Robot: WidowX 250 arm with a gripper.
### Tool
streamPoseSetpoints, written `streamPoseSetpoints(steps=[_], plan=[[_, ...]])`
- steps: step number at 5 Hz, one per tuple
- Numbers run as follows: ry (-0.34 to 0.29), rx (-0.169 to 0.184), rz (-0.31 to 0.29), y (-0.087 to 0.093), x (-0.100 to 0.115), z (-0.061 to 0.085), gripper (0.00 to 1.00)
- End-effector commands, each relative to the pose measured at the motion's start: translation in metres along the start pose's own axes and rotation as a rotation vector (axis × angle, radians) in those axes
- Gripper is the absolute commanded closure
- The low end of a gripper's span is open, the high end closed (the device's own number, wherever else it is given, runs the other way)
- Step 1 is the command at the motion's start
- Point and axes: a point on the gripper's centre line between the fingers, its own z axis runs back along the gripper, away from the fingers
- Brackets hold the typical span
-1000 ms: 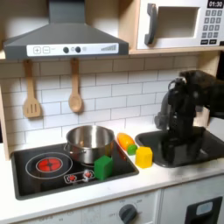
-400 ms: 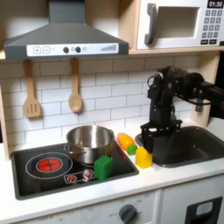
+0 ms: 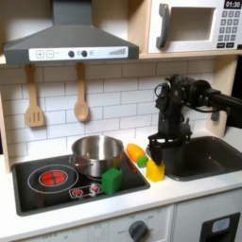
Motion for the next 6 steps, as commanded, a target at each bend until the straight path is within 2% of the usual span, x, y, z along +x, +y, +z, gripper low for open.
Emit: streamPoseSetpoints(steps=[1,2,3,4,5,6], plan=[[0.009,-0.001,-0.022,-0.001,0.018,-0.021,0.0],[0.02,0.003,-0.013,0.005,0.016,-0.032,0.0],[-0.02,-0.004,-0.02,0.007,0.019,-0.025,0.0],[-0.032,-0.004,-0.005,0.014,0.017,-0.017,0.0],[0.02,-0.02,0.003,0.017,0.012,-0.029,0.0],[0.02,-0.029,0.001,0.015,0.011,-0.028,0.0]])
